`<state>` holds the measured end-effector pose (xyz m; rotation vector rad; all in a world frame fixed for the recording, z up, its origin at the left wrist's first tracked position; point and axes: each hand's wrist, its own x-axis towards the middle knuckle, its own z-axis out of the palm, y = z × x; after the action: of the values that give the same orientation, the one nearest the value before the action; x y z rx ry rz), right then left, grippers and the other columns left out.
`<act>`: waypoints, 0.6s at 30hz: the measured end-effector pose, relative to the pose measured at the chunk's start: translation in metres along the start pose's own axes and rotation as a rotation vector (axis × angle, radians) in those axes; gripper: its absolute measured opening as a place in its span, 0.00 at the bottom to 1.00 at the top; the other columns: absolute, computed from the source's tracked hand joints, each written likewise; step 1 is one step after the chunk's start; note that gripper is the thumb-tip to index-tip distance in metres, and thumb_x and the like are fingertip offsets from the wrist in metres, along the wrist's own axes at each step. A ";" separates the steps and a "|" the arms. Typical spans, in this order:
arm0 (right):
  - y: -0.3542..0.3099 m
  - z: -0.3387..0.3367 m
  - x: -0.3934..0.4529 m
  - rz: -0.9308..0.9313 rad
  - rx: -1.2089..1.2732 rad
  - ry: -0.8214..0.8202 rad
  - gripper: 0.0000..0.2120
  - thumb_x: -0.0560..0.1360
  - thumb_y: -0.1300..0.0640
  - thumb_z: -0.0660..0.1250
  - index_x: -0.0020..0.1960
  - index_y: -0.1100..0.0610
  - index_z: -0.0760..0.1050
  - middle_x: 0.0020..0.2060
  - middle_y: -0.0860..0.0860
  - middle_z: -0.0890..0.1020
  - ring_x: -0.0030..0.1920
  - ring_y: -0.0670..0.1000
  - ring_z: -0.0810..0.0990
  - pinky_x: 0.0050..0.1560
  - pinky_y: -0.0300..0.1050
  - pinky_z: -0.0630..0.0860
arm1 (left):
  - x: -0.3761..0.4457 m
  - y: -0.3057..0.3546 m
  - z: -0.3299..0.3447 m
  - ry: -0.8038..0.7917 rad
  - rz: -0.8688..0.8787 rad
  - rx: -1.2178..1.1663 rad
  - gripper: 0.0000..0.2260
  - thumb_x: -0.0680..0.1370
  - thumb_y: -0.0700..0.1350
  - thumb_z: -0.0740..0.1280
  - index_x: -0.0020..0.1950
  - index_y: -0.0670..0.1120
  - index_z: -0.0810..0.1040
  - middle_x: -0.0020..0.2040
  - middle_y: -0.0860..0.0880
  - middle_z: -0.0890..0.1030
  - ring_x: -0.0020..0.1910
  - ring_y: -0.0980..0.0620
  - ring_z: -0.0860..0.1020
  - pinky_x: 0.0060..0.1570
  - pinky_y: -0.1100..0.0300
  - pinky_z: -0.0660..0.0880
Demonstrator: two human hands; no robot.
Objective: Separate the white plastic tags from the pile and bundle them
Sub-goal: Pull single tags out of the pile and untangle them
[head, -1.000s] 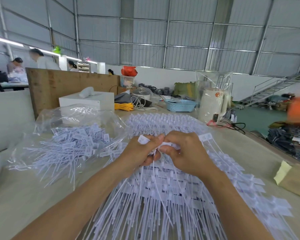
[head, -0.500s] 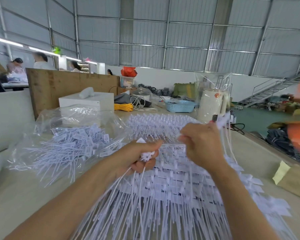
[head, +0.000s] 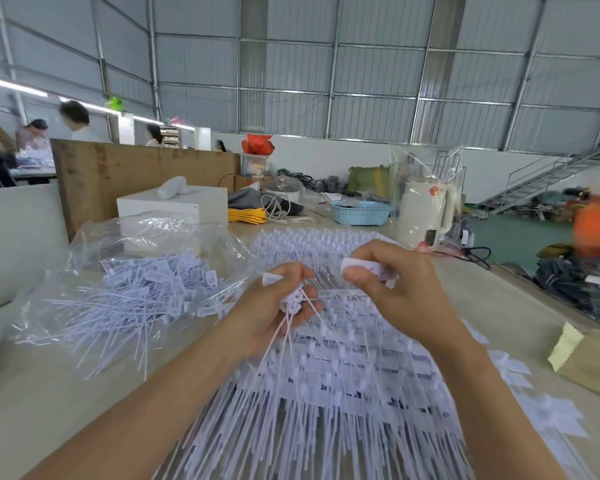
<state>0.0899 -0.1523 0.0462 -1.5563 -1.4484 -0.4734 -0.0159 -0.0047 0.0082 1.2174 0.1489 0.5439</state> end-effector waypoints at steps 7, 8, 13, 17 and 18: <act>-0.001 0.020 -0.005 -0.032 -0.177 -0.256 0.12 0.73 0.59 0.71 0.53 0.57 0.71 0.39 0.50 0.80 0.42 0.51 0.77 0.52 0.50 0.70 | -0.011 -0.007 0.019 -0.111 0.152 0.233 0.13 0.67 0.56 0.69 0.36 0.47 0.80 0.26 0.50 0.69 0.24 0.55 0.66 0.25 0.66 0.64; -0.001 0.021 -0.006 -0.044 -0.194 -0.268 0.14 0.73 0.58 0.71 0.55 0.57 0.70 0.40 0.49 0.79 0.41 0.50 0.75 0.52 0.48 0.69 | -0.010 -0.009 0.018 -0.082 0.172 0.256 0.12 0.68 0.55 0.70 0.34 0.47 0.77 0.26 0.49 0.69 0.24 0.55 0.67 0.25 0.66 0.65; 0.008 0.014 -0.006 0.006 -0.185 -0.299 0.19 0.72 0.46 0.69 0.60 0.52 0.72 0.51 0.46 0.79 0.52 0.48 0.75 0.58 0.48 0.67 | -0.006 -0.009 0.012 0.005 0.251 0.341 0.13 0.70 0.54 0.68 0.30 0.48 0.74 0.27 0.45 0.71 0.26 0.51 0.68 0.28 0.64 0.66; 0.019 0.009 -0.005 0.016 -0.184 -0.292 0.07 0.76 0.55 0.67 0.52 0.55 0.78 0.46 0.49 0.81 0.46 0.50 0.73 0.52 0.47 0.69 | -0.005 -0.012 0.011 0.024 0.254 0.337 0.14 0.71 0.53 0.67 0.36 0.42 0.74 0.28 0.45 0.73 0.26 0.52 0.69 0.27 0.65 0.66; 0.019 0.010 -0.004 0.009 -0.186 -0.292 0.06 0.76 0.56 0.67 0.50 0.56 0.79 0.43 0.49 0.80 0.44 0.49 0.72 0.48 0.47 0.68 | -0.004 -0.013 0.012 0.035 0.250 0.331 0.14 0.71 0.53 0.67 0.36 0.41 0.74 0.28 0.45 0.73 0.26 0.53 0.69 0.28 0.65 0.67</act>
<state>0.1039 -0.1442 0.0308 -1.8386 -1.6545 -0.3964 -0.0110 -0.0195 -0.0004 1.5608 0.1196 0.7798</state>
